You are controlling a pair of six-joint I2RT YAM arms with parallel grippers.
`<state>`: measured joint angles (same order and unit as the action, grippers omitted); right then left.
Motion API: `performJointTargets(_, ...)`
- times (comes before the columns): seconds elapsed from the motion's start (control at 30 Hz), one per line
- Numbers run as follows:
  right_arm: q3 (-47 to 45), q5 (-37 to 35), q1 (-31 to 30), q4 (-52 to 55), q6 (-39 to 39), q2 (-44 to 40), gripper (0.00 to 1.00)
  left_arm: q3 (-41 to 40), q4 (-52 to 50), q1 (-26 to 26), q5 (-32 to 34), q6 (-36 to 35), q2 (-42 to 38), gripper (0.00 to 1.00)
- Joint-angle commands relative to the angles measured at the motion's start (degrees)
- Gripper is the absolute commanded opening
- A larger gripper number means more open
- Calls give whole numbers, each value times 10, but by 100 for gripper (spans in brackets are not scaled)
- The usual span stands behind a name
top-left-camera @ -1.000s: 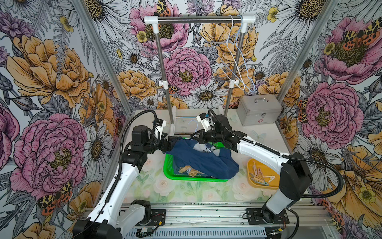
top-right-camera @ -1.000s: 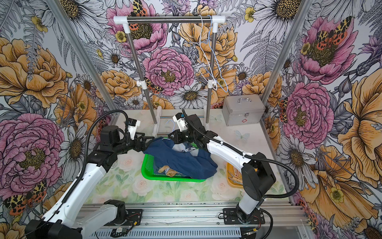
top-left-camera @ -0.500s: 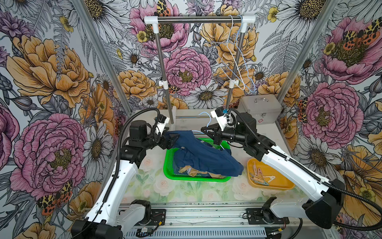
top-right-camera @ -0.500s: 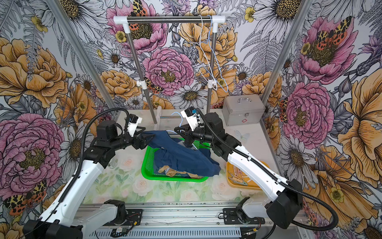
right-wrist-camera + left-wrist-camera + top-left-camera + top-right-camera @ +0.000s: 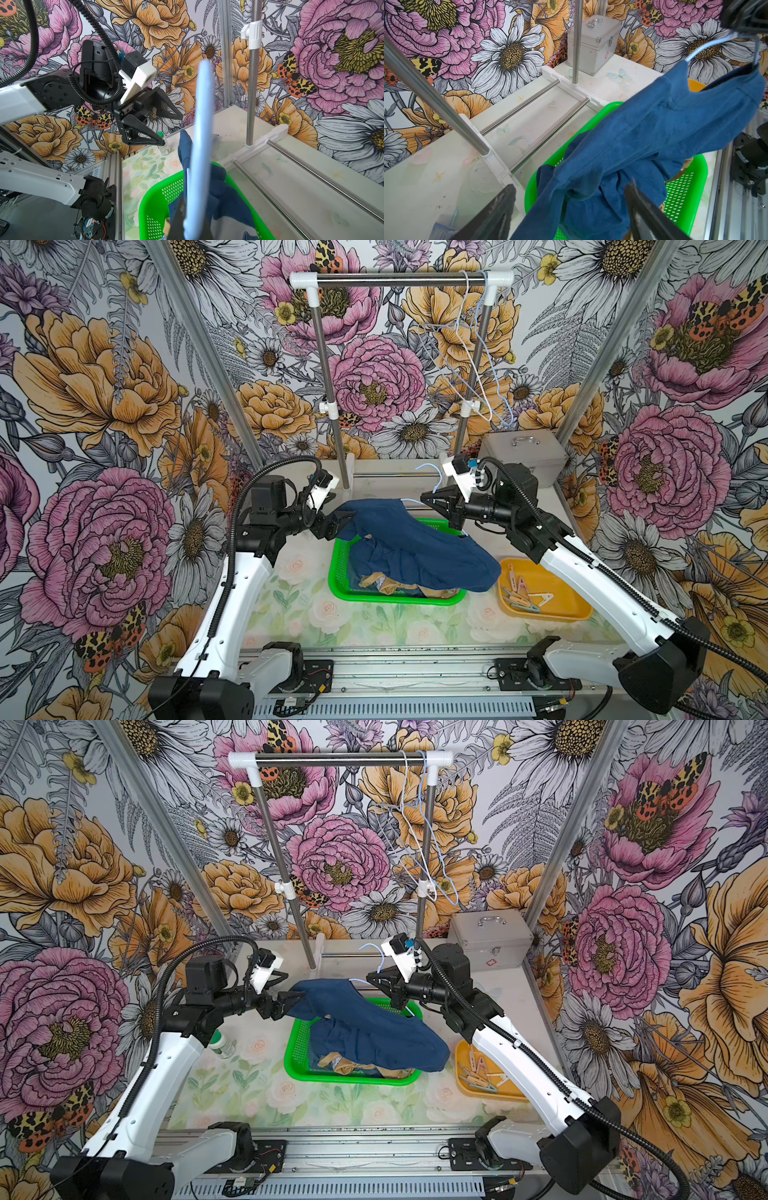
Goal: Remove the clothespins securing t-shirts to the hanger
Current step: Remove the T-shirt from the hanger.
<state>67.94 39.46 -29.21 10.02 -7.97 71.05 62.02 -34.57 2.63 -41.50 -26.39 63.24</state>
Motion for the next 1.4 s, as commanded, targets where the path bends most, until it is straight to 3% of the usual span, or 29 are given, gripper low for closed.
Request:
performJointTargets(0.0,11,32,5,-11,17,-12,0,-23,-13,-11,-48,-57,21,83)
performJointTargets(0.13,17,38,8,-11,23,-8,0,-32,-13,-13,-35,-96,44,82)
performJointTargets(0.27,29,48,10,-10,24,-2,0,-29,-7,-11,-16,-119,66,67)
performJointTargets(0.63,24,54,22,-8,52,-11,0,-30,18,-9,18,-94,57,3)
performJointTargets(0.77,4,53,28,-7,87,-29,0,-40,80,-27,34,-15,44,0)
performJointTargets(1.0,-24,51,48,-8,127,-86,0,-79,207,-106,69,163,28,0)
performJointTargets(1.37,-43,40,106,-9,136,-159,0,-78,211,-147,70,202,37,0)
